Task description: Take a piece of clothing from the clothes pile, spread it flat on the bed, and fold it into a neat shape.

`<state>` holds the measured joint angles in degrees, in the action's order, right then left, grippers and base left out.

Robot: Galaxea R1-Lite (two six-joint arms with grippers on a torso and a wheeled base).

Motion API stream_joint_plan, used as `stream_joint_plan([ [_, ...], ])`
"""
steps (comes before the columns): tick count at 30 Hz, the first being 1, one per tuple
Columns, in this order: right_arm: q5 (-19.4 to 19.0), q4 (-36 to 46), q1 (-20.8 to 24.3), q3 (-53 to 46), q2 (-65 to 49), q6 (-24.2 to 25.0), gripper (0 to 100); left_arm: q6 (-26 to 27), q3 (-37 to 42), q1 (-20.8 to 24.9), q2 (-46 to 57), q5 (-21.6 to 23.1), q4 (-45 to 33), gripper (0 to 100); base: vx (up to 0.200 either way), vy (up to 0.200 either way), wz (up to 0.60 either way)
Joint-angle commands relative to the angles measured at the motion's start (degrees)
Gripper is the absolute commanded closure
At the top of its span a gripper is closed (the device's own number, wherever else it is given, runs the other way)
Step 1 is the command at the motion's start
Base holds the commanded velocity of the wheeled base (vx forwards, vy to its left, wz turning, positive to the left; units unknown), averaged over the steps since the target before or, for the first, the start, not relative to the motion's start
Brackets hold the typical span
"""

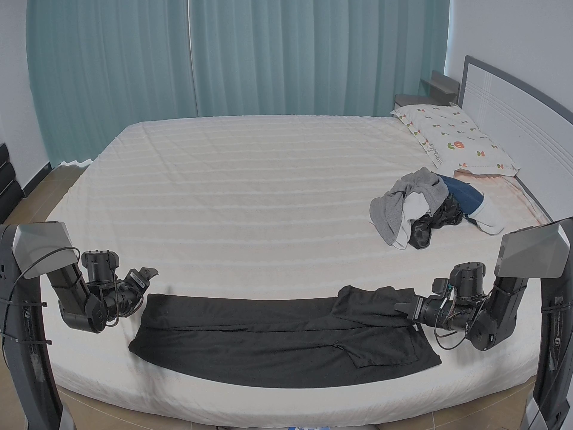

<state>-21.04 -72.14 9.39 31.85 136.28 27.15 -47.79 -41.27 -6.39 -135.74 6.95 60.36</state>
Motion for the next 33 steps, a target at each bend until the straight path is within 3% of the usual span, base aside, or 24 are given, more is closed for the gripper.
stream_joint_plan([
  [1,-2.0,0.3,-0.9,-1.2,-2.9,0.1,100,0.0,0.0,0.0,0.0,0.0,0.0,0,0.000,0.000,0.00],
  [4,-4.4,1.1,-1.0,-2.7,-4.2,0.1,100,0.0,0.0,0.0,0.0,0.0,0.0,0,0.000,0.000,0.00],
  [21,-4.4,6.9,-3.1,-2.3,-1.5,-1.7,100,-0.1,0.0,0.0,0.0,0.0,0.0,0,0.000,0.000,0.00],
  [22,-4.4,7.4,-3.1,-2.1,-1.7,-1.7,0,0.0,0.0,0.0,0.0,0.0,0.0,0,0.000,0.000,0.00],
  [29,-3.3,7.5,-3.3,-0.7,-3.3,-1.7,0,-0.1,0.0,0.0,0.0,0.0,-0.1,0,0.000,0.000,0.00],
  [33,0.4,8.3,-4.2,1.9,-3.6,-1.4,0,-0.1,-0.1,0.0,0.0,0.0,-0.1,0,0.000,0.000,0.00],
])
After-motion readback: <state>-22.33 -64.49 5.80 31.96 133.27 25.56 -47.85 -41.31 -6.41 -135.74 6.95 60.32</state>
